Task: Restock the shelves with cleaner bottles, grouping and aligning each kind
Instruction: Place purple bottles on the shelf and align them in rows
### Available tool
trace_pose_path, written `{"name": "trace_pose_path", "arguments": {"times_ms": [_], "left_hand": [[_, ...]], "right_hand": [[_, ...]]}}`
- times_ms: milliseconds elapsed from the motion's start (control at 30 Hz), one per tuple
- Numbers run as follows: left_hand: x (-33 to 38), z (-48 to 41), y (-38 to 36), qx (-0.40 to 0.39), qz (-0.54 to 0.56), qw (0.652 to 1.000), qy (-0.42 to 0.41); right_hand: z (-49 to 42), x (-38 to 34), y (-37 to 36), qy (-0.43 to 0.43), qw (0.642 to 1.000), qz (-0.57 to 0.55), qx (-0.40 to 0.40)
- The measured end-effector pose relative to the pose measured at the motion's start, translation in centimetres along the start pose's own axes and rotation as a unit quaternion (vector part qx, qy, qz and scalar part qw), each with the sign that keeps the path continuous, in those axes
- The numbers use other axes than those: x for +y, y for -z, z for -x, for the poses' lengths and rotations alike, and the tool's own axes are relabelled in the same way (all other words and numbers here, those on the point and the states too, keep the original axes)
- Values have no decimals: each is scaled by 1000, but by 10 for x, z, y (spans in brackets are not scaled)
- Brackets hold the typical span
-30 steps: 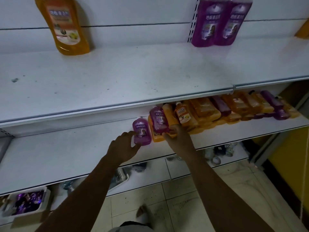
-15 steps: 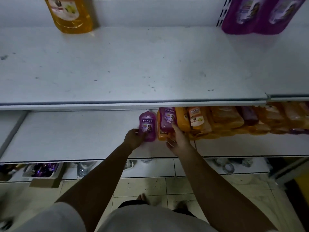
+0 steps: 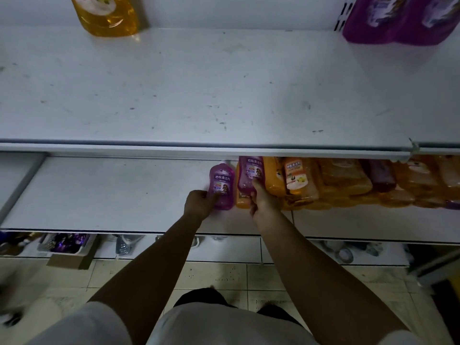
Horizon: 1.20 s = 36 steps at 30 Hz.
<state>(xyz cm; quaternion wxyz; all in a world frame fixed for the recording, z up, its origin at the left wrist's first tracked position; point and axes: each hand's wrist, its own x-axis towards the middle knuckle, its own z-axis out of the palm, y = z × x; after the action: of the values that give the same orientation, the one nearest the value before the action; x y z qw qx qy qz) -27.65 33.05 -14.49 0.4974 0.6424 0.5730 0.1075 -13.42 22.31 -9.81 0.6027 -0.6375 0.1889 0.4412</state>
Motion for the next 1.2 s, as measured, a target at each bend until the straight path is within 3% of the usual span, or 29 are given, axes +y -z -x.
{"name": "trace_pose_path", "arguments": {"times_ms": [167,267,433,533,600,733,833,933,1033,1200], "left_hand": [[3,-3,3,6,122,991,48],[3,-2,15,-43,219,970,97],[4,5,41,-194,444,855,183],[2,10,51,-243,458,830,206],[-1,19,57,-272,442,830,203],[-4,44,67,-352,366,854,114],[8,61,71,-351,335,872,58],[22,80,70,-325,310,893,23],[33,97,67,-314,215,922,-66],[51,136,46,-270,159,939,-144]], "right_hand": [[10,11,8,32,995,91,-29],[12,24,15,64,994,79,-44],[23,20,28,-31,989,-65,-128],[34,19,36,-73,971,-109,-199],[38,20,43,-70,963,-112,-236],[49,10,65,-24,948,-75,-309],[63,0,84,34,947,0,-318],[79,2,101,116,948,56,-290],[91,11,115,197,948,51,-245],[107,16,158,289,941,73,-161]]}}
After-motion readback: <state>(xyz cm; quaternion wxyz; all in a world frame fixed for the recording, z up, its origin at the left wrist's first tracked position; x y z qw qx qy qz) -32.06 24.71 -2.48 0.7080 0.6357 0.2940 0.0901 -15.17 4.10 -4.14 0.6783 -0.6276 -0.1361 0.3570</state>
